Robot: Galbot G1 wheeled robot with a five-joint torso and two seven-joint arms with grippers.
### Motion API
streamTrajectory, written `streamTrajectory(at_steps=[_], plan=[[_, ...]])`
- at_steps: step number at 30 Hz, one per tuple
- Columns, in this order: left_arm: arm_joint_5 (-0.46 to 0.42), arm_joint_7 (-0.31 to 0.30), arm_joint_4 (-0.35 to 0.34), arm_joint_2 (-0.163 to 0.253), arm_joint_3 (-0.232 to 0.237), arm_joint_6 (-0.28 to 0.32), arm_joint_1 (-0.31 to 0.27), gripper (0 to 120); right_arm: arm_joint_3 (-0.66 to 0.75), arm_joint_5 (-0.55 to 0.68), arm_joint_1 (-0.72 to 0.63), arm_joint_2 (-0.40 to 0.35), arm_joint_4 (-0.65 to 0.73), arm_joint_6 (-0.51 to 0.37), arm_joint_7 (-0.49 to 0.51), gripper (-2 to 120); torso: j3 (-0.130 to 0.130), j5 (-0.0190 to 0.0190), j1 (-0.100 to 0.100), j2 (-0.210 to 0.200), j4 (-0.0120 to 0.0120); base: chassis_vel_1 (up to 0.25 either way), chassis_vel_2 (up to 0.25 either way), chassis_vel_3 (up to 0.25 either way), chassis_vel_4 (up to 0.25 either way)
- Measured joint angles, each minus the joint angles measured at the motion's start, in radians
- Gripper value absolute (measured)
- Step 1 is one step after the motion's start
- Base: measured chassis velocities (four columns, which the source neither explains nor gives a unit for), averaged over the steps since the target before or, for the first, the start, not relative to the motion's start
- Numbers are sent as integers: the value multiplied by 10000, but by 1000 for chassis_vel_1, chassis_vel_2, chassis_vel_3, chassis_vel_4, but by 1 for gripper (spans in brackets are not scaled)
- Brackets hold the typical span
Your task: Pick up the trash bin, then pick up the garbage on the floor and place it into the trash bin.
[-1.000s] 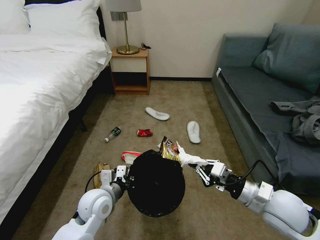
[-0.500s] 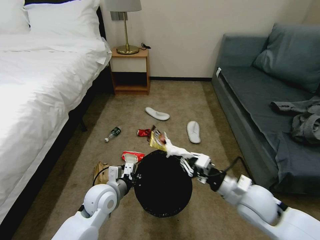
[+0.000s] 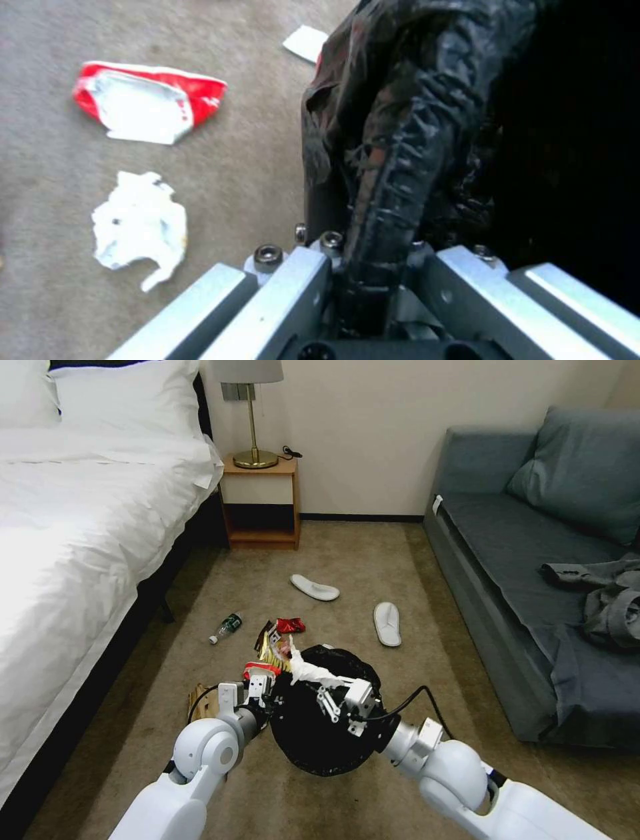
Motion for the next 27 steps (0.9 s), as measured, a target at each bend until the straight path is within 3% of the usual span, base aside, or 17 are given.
streamTrajectory(at_steps=[15, 27], plan=[[-303, -239, -232, -149, -924, 0, 8, 0, 181, -388, -615, -43, -232, 127, -93, 0, 0, 1, 0, 0, 0, 0, 0, 0, 0], [-485, -228, -677, 52, -978, 0, 308, 0, 227, -551, -622, 1, -404, 185, -99, 0, 0, 1, 0, 0, -1, 0, 0, 0, 0]])
